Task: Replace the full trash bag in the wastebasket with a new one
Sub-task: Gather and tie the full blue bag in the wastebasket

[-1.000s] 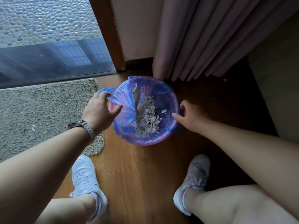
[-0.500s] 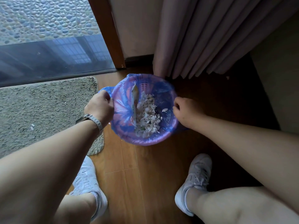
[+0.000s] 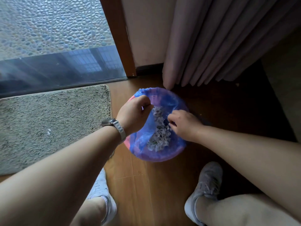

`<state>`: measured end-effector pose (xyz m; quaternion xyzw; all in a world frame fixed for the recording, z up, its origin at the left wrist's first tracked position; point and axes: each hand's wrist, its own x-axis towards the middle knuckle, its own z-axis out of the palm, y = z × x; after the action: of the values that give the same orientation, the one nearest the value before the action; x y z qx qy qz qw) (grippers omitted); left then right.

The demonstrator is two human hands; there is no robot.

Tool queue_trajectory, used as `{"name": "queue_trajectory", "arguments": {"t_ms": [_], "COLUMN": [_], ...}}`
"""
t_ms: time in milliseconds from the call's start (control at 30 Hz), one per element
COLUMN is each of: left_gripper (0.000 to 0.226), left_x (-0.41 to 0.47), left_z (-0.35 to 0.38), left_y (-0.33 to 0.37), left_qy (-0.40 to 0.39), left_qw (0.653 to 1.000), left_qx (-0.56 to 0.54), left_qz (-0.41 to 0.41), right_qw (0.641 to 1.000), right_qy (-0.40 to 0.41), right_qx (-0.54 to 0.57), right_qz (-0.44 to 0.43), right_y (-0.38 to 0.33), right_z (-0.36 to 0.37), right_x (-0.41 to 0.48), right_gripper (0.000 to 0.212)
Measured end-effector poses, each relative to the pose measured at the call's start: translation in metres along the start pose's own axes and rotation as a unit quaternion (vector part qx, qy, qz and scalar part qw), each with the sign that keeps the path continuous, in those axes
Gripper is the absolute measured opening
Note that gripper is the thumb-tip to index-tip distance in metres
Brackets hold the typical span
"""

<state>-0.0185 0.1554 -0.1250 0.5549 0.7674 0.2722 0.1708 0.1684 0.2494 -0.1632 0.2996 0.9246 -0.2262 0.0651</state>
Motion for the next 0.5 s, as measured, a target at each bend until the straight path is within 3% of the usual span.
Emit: {"name": "queue_trajectory", "arguments": {"t_ms": [133, 333, 500], "left_gripper": [0.016, 0.023, 0.027], "left_x": [-0.002, -0.002, -0.003], "left_z": [0.004, 0.009, 0.012], "left_y": [0.007, -0.017, -0.037], "left_qy": [-0.02, -0.022, -0.067], "left_qw": [0.999, 0.999, 0.993], "left_qx": [0.004, 0.027, 0.068], "left_qz": [0.034, -0.033, -0.074], "right_qw": [0.999, 0.998, 0.993], "right_qy": [-0.022, -0.012, 0.001], "right_qx": [0.032, 0.049, 0.08], "right_qz": [0.016, 0.031, 0.082], "right_y": [0.002, 0.009, 0.023], "right_z": [0.0, -0.004, -0.007], "right_x": [-0.005, -0.003, -0.001], "right_gripper": [0.009, 0.009, 0.011]}}
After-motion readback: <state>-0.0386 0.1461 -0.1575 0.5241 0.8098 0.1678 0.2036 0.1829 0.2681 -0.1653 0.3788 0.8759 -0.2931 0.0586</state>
